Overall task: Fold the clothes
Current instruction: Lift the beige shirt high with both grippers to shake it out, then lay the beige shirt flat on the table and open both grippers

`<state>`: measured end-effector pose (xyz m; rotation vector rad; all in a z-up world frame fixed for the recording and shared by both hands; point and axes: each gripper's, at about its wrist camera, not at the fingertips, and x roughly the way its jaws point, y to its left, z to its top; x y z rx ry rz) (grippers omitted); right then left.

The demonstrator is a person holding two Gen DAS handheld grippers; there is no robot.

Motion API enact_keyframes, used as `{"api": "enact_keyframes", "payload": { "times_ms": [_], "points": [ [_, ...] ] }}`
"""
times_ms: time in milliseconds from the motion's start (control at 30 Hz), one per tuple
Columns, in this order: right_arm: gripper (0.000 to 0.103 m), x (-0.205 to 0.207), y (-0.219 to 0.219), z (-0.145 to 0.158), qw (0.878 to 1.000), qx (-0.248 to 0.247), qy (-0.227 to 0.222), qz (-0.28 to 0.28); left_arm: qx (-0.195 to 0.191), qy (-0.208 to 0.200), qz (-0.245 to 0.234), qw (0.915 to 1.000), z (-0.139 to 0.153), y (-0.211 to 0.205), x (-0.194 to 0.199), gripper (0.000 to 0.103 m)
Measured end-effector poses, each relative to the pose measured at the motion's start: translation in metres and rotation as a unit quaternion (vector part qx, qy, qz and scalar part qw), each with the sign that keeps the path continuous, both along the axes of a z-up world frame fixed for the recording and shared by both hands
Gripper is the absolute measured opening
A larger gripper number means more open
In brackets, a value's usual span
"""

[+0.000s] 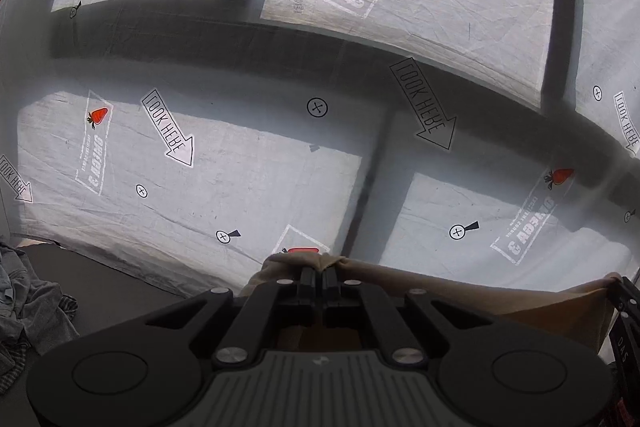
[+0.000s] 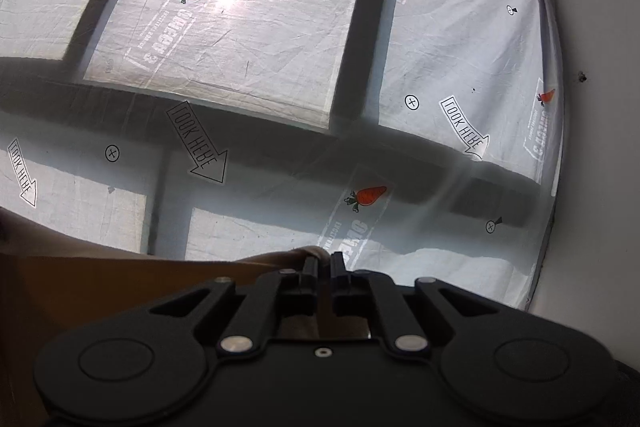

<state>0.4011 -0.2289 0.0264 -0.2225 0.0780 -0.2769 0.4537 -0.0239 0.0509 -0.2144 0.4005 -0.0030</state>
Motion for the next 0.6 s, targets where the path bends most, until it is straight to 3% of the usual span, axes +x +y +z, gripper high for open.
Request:
{"api": "enact_keyframes", "payload": {
  "times_ms": [100,133,167,200,267,367,400,467,600],
  "points": [
    [0.008,0.073,-0.002,-0.045,0.998,0.013,0.061,0.010,0.042,0.047,0.014,0.9979,-0.045,-0.010,0.064,0.009],
    [0.016,0.098,-0.002,-0.065,0.995,0.018,0.093,0.014,0.065,0.067,0.026,0.9953,-0.063,-0.014,0.082,0.017],
    [0.023,0.124,-0.003,-0.086,0.992,0.023,0.125,0.018,0.089,0.087,0.040,0.9914,-0.081,-0.017,0.100,0.034],
    [0.033,0.146,-0.004,-0.107,0.986,0.030,0.164,0.026,0.101,0.119,0.049,0.9865,-0.102,-0.017,0.119,0.039],
    [0.032,0.169,-0.009,-0.142,0.975,0.050,0.214,0.031,0.093,0.156,0.051,0.9821,-0.124,-0.010,0.129,0.040],
    [0.037,0.161,-0.019,-0.171,0.967,0.080,0.240,0.029,0.072,0.194,0.051,0.9771,-0.147,0.002,0.123,0.045],
    [0.042,0.150,-0.023,-0.178,0.965,0.087,0.247,0.025,0.078,0.203,0.049,0.9748,-0.155,0.006,0.114,0.048],
    [0.044,0.126,-0.034,-0.189,0.958,0.098,0.270,0.012,0.096,0.222,0.043,0.9693,-0.166,0.007,0.095,0.055],
    [0.045,0.066,-0.057,-0.216,0.940,0.112,0.321,-0.013,0.129,0.280,0.023,0.9509,-0.187,0.002,0.044,0.055]
  ]
}}
